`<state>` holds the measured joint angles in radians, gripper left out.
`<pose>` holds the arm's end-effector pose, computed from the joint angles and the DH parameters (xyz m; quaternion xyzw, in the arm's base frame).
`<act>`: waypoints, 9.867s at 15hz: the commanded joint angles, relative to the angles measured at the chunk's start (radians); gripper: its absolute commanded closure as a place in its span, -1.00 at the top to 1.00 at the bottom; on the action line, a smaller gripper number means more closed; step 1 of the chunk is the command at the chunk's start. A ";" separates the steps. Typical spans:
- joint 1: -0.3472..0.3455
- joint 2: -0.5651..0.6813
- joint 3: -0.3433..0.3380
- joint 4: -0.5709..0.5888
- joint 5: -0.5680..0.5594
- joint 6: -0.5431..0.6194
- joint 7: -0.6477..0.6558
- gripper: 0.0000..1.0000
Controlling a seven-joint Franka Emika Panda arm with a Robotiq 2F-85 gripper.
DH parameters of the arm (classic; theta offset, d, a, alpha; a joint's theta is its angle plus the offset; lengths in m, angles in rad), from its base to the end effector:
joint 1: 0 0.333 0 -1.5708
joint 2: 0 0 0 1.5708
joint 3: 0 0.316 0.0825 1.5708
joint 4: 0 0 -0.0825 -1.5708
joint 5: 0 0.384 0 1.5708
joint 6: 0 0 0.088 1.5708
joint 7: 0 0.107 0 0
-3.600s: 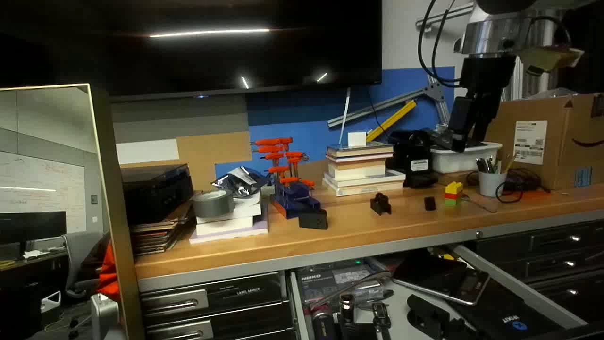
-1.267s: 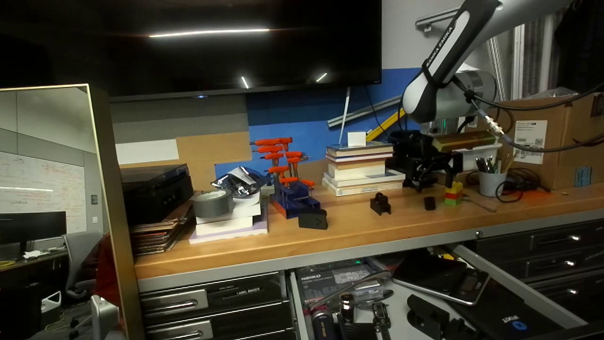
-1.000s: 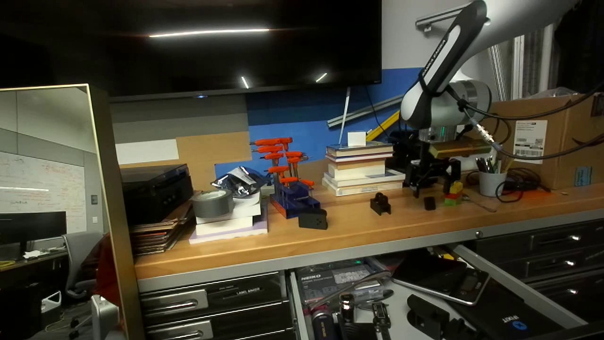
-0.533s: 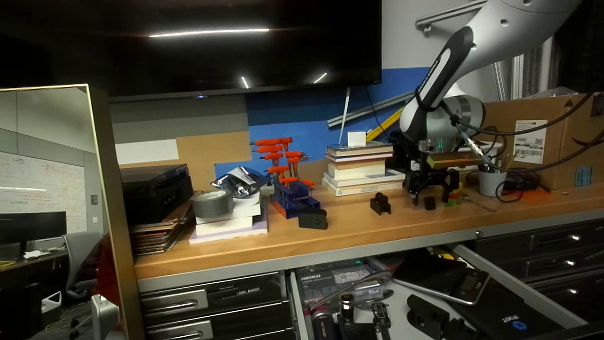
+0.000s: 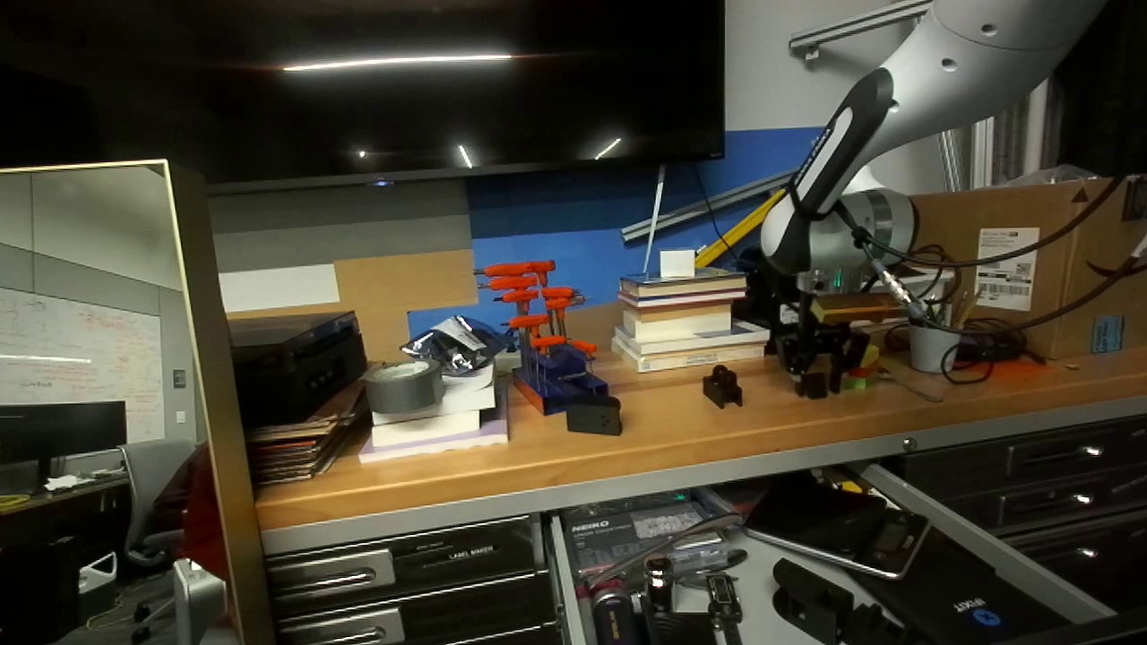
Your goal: Place the three black objects inside the open drawer and push the drawer closed
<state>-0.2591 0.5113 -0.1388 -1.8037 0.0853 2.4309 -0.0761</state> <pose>0.6161 -0.2502 0.2755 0.9819 -0.1794 0.0584 0.0178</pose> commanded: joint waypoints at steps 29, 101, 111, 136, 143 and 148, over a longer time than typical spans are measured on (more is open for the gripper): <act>0.130 -0.392 0.144 -0.612 0.377 0.011 -0.420 -0.62; 0.147 0.165 0.045 0.312 -0.038 -0.199 0.067 0.23; 0.136 0.014 0.054 0.121 -0.046 -0.260 0.047 -0.57; 0.008 -0.174 0.121 -0.411 0.189 -0.074 -0.599 -0.59; 0.003 -0.160 0.215 -0.510 0.316 0.140 -0.674 -0.58; -0.005 -0.143 0.265 -0.540 0.370 0.208 -0.716 -0.58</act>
<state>-0.2382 0.3675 0.0884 -2.3249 0.4124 2.5943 -0.7434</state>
